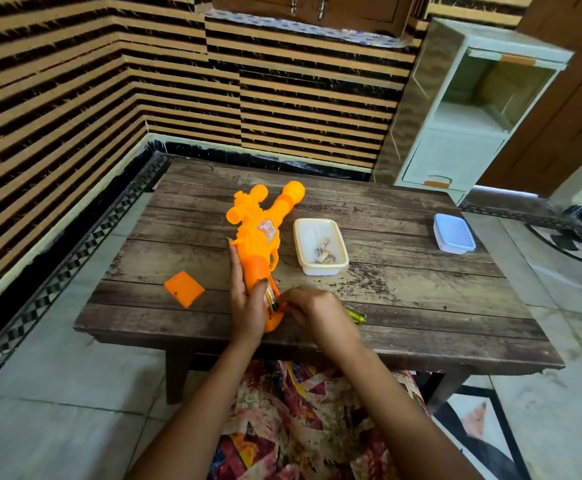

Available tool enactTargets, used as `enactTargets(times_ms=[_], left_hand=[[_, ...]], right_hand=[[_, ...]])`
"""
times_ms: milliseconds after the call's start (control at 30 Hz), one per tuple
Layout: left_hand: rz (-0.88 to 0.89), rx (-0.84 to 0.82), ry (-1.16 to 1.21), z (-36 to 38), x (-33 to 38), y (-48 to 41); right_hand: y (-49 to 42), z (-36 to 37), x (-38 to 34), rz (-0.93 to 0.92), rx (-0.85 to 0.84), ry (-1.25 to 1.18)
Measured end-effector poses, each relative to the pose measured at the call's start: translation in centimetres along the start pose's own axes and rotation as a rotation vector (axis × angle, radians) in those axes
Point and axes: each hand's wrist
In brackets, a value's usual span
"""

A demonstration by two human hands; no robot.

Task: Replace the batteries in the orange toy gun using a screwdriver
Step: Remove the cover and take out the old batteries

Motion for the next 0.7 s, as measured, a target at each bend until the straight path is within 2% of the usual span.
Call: enactTargets(times_ms=[167, 333, 600, 700], left_hand=[[0.005, 0.008, 0.011, 0.0, 0.5, 0.3], [0.011, -0.012, 0.016, 0.1, 1.0, 0.5], [0.015, -0.025, 0.118, 0.3, 0.9, 0.4], [-0.019, 0.011, 0.105, 0.1, 1.1, 0.4]], right_hand=[[-0.3, -0.4, 0.6, -0.124, -0.009, 0.122], [-0.8, -0.6, 1.1, -0.219, -0.012, 0.144], [-1.1, -0.3, 1.5, -0.439, 0.011, 0.284], [-0.7, -0.1, 1.7, -0.434, 0.034, 0.276]])
Point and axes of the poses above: each hand's wrist, its own y-axis away from the middle knuckle, its own z-axis out of the palm, x = y × z, and after that the axes turned 9 degrees about -z, right-handed
